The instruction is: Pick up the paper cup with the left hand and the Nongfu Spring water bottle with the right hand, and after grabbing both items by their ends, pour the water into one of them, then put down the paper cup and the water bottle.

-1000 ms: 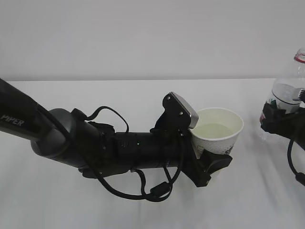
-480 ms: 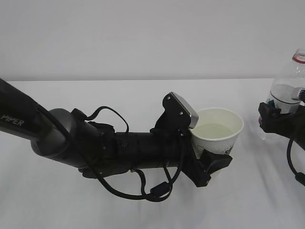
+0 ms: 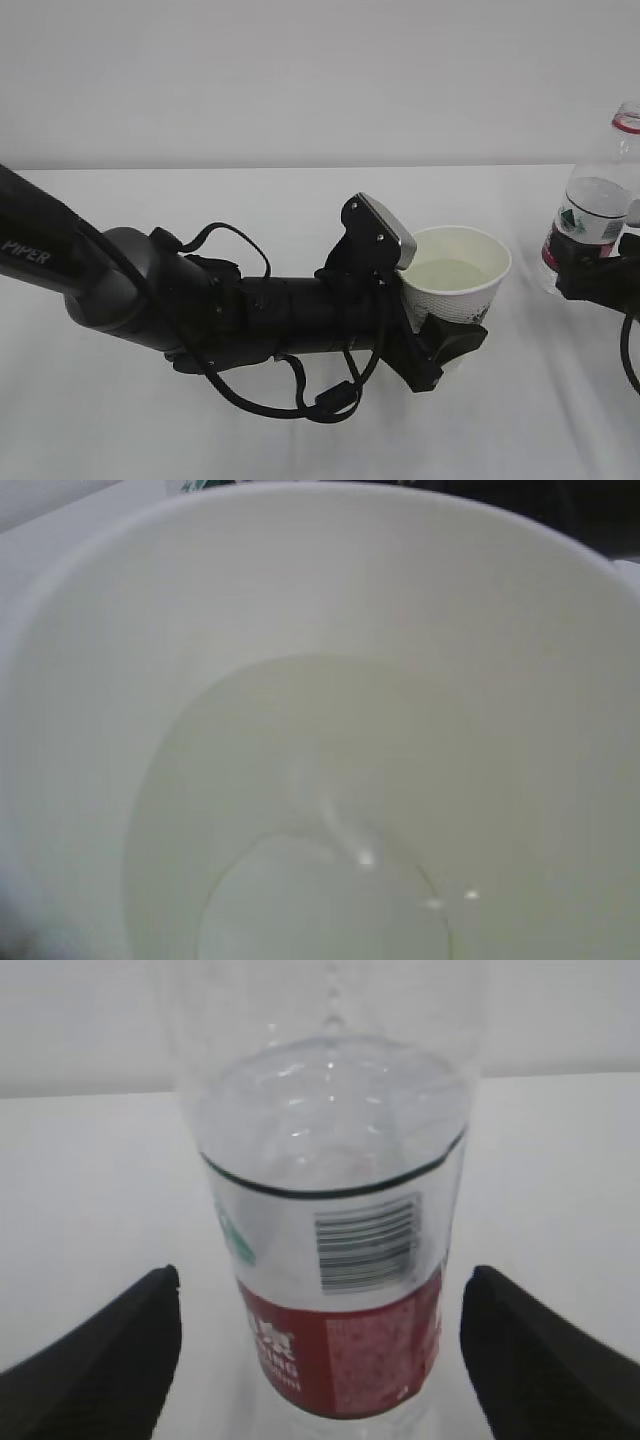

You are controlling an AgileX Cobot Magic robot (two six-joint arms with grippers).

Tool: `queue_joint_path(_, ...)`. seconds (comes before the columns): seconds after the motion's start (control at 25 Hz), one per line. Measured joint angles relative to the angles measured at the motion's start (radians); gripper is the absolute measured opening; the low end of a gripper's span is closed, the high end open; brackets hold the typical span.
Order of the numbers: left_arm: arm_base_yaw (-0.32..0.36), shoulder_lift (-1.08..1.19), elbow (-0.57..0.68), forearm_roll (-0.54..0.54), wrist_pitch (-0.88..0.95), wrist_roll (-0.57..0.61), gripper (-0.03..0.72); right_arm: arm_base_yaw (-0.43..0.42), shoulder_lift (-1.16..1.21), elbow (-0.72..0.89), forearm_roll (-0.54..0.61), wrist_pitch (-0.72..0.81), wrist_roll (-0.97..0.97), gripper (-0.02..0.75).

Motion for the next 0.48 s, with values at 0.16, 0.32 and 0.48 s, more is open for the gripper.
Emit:
queue_joint_path(0.16,0.000,0.000,0.000,-0.007,0.000,0.000,0.546,0.000,-0.064,0.053,0.000,0.000,0.000,0.662)
queue_joint_path(0.32,0.000,0.000,0.000,-0.026,0.000,0.000,0.546,0.000,-0.142,0.094,-0.004,0.000,-0.014,0.661)
queue_joint_path(0.48,0.000,-0.004,0.000,-0.028,0.004,0.000,0.546,0.000,-0.222,0.122,-0.011,0.000,-0.050,0.651)
